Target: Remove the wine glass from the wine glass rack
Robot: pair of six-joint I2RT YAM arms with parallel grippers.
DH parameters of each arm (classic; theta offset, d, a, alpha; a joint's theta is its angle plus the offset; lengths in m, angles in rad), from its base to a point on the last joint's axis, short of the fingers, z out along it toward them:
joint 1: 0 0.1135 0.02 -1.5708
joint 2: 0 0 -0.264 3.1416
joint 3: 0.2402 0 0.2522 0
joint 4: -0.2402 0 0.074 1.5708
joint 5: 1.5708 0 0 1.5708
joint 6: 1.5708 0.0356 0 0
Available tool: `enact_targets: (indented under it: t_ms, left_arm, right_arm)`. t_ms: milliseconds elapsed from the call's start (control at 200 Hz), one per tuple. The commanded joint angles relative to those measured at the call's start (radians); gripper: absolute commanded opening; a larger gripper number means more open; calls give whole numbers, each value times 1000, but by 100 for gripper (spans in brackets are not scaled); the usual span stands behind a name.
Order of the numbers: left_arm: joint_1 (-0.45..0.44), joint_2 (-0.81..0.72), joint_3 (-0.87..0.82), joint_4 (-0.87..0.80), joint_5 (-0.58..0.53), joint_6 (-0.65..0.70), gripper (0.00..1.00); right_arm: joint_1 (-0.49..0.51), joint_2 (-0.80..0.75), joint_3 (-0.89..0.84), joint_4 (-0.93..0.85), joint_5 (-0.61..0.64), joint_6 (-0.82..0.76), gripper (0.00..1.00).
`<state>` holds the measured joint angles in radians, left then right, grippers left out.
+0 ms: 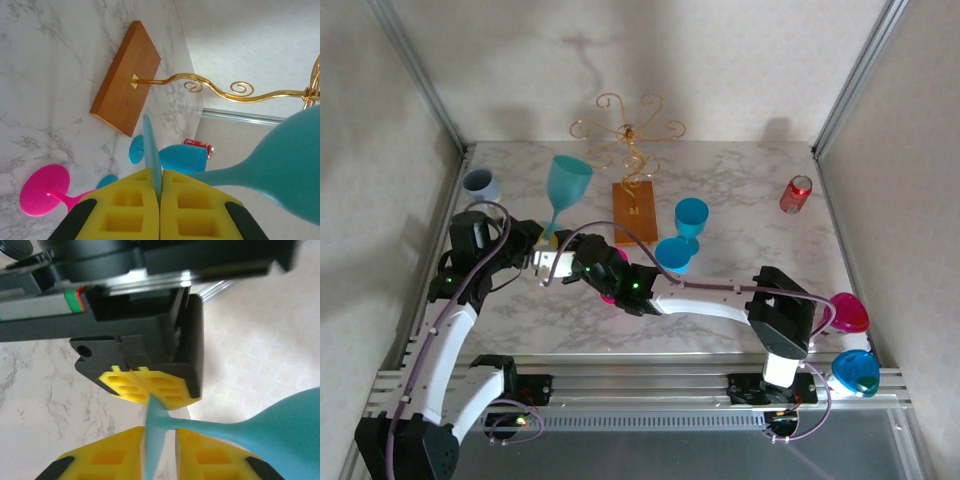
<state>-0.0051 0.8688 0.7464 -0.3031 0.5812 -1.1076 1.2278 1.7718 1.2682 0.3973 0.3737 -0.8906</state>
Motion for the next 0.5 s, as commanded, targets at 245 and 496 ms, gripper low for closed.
enact_targets:
  t_ms: [245, 496]
  left_arm:
    - [1, -31, -51, 49, -27, -24, 0]
    - [2, -40, -80, 92, -35, -31, 0]
  right_arm:
    - [12, -162, 3, -33, -11, 121, 32]
    - [17, -260, 57, -228, -70, 290, 33]
